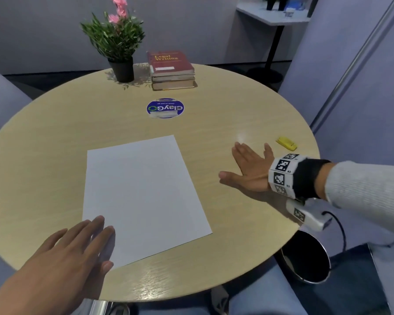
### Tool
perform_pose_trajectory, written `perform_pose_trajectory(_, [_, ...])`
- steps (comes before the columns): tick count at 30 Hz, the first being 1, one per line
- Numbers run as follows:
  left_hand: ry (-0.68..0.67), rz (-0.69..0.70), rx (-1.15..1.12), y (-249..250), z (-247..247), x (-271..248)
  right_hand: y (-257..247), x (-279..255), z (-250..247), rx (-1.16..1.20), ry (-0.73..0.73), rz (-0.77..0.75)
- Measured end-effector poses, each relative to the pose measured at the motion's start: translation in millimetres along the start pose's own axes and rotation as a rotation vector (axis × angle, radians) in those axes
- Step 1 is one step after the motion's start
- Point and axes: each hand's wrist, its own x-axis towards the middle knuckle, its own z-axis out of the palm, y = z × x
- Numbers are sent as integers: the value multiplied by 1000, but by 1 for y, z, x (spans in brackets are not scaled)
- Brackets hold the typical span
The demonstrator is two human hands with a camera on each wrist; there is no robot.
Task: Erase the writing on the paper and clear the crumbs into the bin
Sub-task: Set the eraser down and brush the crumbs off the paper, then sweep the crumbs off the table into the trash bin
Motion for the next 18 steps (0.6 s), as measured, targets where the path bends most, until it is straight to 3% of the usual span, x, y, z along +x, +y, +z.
perform_pose_trajectory(2, [-48, 11, 0, 0, -6, 3, -1, -6, -4, -46, 34, -45])
perform_pose_trajectory(4, [-82, 12, 8, 7, -15, 10, -15, -18, 0, -98, 45, -207])
perform_pose_trajectory(6, [-77, 36, -4, 22, -25, 21, -28, -32, 14, -125, 7, -373])
perform_pose_trajectory(8, [-52, 103, -29, 41, -30, 29, -26, -42, 28, -132, -43, -444])
perform_pose_trajectory(11, [-67, 201, -104, 58, -38, 32, 6, -39, 27, -128, -56, -352])
perform_pose_trajectory(14, [-71, 210, -128, 60, -40, 30, 35, -36, 12, -70, -10, -318])
perform_pose_trajectory(18, [-63, 158, -42, 65, -37, 32, 72, -31, -21, 227, 299, -295])
